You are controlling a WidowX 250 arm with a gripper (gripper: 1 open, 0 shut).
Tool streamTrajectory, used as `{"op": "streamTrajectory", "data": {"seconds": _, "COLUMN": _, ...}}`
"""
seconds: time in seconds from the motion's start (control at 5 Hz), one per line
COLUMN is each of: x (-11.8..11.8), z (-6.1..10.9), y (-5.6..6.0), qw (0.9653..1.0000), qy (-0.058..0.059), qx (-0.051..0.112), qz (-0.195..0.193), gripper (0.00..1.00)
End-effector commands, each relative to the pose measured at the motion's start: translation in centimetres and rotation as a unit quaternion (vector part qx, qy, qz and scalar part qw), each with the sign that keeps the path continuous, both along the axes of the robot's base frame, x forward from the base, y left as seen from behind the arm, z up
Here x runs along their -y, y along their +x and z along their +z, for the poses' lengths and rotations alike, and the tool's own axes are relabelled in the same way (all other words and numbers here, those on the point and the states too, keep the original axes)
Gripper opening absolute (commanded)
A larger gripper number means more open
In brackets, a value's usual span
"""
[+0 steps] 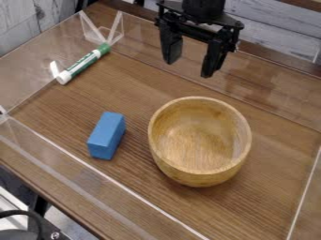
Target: Put the blue block in the brown bowl
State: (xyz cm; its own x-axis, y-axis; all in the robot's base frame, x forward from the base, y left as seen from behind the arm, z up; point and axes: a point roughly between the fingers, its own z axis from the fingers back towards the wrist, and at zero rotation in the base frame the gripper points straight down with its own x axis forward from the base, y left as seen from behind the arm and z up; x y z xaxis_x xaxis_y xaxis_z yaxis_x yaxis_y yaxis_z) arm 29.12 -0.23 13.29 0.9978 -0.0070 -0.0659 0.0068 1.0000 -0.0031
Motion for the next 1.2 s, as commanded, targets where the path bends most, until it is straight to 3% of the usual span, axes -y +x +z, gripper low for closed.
{"op": "streamTrajectory", "data": {"seconds": 0.0, "x": -0.3, "z": -0.5, "y": -0.4, "qw": 1.0, "qy": 0.001, "qx": -0.005, "qz": 0.003, "gripper": 1.0}}
{"op": "streamTrajectory", "data": {"seconds": 0.2, "x": -1.3, "z": -0.8, "y": -1.6, "qw": 0.9999, "qy": 0.003, "qx": -0.002, "qz": 0.013, "gripper": 1.0}}
{"op": "streamTrajectory", "data": {"seconds": 0.6, "x": -3.7, "z": -0.3, "y": -4.6, "qw": 0.999, "qy": 0.009, "qx": 0.026, "qz": 0.035, "gripper": 1.0}}
{"op": "streamTrajectory", "data": {"seconds": 1.0, "x": -6.3, "z": -1.1, "y": -6.5, "qw": 0.9967, "qy": 0.014, "qx": 0.05, "qz": 0.062, "gripper": 1.0}}
